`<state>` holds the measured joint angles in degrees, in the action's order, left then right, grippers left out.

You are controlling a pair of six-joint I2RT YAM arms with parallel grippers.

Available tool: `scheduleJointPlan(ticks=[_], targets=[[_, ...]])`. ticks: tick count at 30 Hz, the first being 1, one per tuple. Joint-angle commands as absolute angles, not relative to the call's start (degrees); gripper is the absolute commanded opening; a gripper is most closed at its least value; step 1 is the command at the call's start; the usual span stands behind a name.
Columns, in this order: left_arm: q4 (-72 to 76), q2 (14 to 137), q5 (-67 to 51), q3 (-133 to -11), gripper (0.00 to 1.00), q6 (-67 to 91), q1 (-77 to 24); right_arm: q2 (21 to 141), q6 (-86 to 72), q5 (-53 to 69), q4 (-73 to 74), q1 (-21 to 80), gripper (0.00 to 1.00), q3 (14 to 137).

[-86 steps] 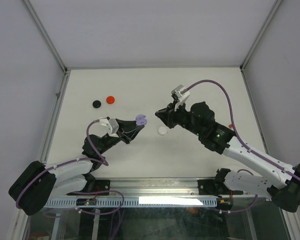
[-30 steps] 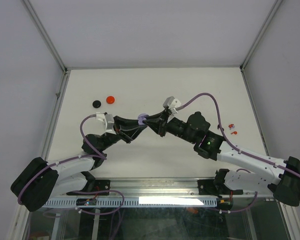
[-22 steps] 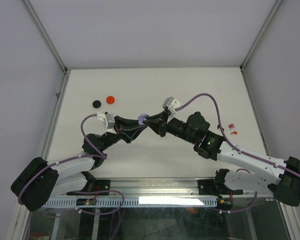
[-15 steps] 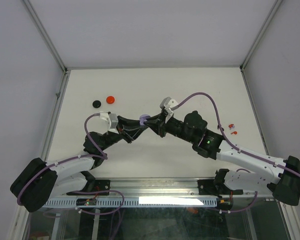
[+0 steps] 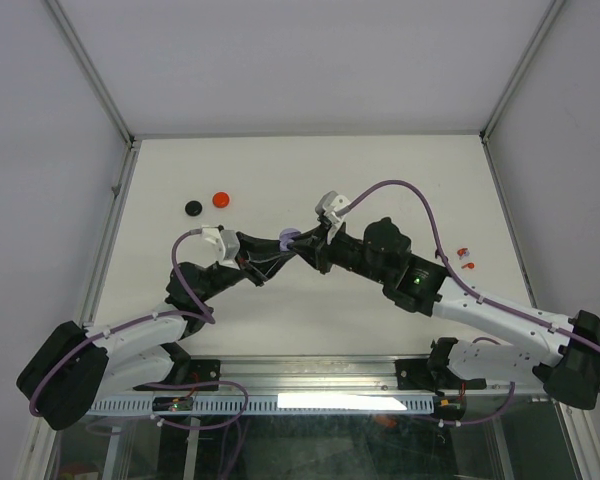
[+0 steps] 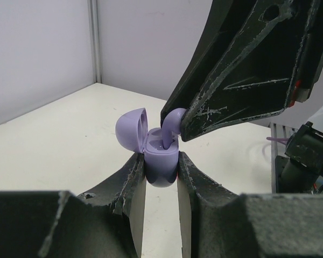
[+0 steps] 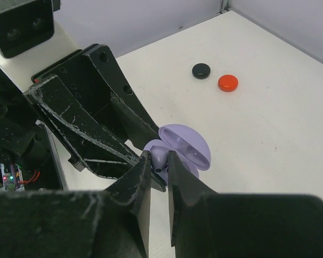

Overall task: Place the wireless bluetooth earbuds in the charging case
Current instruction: Place the earbud in the charging case.

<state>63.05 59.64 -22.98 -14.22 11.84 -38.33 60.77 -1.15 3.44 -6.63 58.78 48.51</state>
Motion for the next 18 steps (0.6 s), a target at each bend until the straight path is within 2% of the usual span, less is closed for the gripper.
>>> scheduleJointPlan(ticks=[1, 6, 11, 18], targets=[[72.4, 59.8, -20.6, -15.2, 0.0, 12.2, -39.1, 61.3, -1.8, 2.2, -4.1, 59.2, 0.09, 50.5], [76.7, 61.2, -19.6, -14.3, 0.0, 13.8, -39.3, 61.9, -3.3, 0.5, -3.2, 59.2, 0.11, 51.1], [77.7, 61.5, -19.4, -13.9, 0.0, 13.8, -39.3, 62.1, -3.6, 0.2, -2.6, 59.2, 0.18, 51.2], [74.8, 61.6, -18.8, -12.9, 0.0, 12.1, -39.3, 60.3, -4.8, 0.9, -1.2, 59.2, 0.36, 53.3]])
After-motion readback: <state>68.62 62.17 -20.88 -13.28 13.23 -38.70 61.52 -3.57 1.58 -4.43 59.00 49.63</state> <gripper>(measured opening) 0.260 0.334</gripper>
